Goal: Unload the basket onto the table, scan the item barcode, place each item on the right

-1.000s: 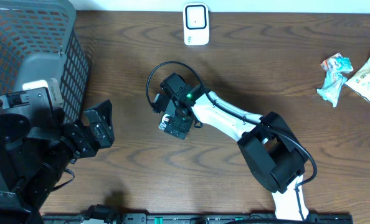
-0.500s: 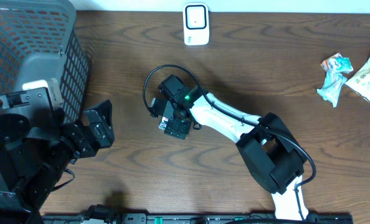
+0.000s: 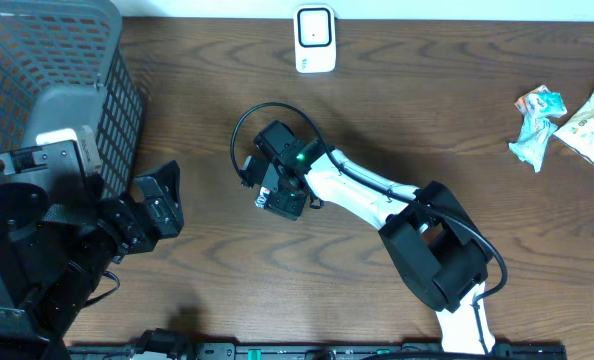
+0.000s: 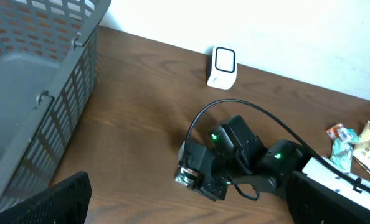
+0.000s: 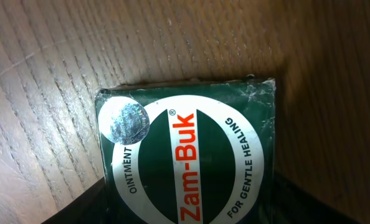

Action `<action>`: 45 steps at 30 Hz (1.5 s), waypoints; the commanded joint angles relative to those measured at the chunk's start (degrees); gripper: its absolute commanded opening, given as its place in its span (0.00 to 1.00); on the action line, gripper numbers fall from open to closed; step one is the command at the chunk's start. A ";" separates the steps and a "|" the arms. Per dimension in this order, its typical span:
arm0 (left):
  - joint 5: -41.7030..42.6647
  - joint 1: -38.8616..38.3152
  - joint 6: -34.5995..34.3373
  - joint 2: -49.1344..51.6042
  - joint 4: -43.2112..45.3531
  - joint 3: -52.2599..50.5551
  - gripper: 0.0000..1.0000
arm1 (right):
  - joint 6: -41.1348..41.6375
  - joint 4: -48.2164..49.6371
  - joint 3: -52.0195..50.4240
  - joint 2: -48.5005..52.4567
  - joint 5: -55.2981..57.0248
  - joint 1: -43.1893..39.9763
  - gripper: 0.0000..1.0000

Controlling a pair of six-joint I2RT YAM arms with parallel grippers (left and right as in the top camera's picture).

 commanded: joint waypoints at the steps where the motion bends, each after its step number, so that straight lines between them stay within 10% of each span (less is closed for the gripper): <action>1: -0.74 0.24 -0.52 0.00 -0.13 0.42 0.98 | 4.37 0.00 0.11 0.76 -0.98 0.13 0.60; 29: -0.74 0.24 -0.52 0.00 -0.13 0.42 0.98 | 14.56 1.31 2.62 -7.72 -43.08 -16.76 0.55; 45: -0.74 0.24 -0.52 0.00 -0.13 0.42 0.98 | 51.91 26.29 2.62 -7.93 -67.95 -32.57 0.55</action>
